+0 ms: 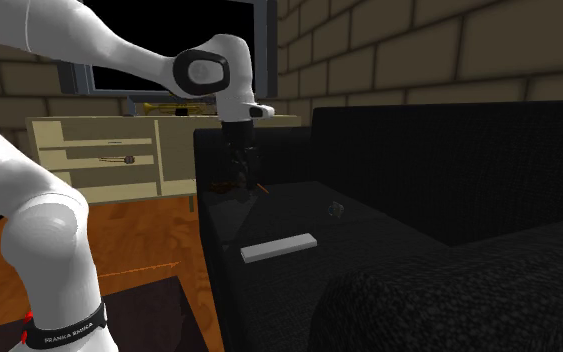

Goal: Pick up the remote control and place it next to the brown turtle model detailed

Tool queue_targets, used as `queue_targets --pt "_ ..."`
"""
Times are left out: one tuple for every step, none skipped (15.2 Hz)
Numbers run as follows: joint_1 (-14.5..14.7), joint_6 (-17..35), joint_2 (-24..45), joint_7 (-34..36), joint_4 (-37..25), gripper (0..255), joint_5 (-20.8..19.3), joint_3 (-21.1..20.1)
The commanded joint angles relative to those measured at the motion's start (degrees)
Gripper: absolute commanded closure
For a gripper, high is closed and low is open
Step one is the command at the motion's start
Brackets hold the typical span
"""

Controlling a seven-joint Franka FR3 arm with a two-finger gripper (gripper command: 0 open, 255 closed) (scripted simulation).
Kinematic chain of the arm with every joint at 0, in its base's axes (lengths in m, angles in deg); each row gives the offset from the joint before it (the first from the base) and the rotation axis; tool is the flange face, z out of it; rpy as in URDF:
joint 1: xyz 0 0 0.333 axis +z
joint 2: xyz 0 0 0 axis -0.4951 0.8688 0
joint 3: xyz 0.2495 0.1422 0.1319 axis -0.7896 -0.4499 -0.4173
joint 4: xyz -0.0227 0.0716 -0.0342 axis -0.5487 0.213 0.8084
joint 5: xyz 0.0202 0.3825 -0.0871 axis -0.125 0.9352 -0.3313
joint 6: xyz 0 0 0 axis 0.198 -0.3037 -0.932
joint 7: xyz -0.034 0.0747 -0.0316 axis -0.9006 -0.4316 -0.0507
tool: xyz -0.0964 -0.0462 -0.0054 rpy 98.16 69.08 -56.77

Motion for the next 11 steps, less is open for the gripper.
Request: queue_targets --pt "-0.3 4.4 3.4 -0.3 0.9 0 -0.4 0.4" --pt "-0.4 6.4 5.1 -0.3 1.2 0 -0.5 0.4" --pt "-0.5 8.4 6.9 -0.2 1.3 0 -0.7 0.5" --pt "-0.5 10.4 8.7 -0.2 1.5 0 -0.8 0.5" --pt "-0.6 12.4 10.7 -0.1 1.5 0 -0.9 0.5" --pt "-0.6 14.3 12.6 0.0 1.4 0 -1.0 0.6" --pt "-0.7 16.2 14.6 0.0 1.3 0 -1.1 0.6" --pt "-0.8 18.0 16.7 0.1 1.0 0 -1.3 0.7" --pt "-0.9 19.8 18.8 0.2 0.7 0 -1.4 0.7" --pt "-0.9 21.6 20.9 0.3 0.3 0 -1.5 0.8" --pt "-1.0 23.3 23.1 0.3 -0.2 0 -1.6 0.8"
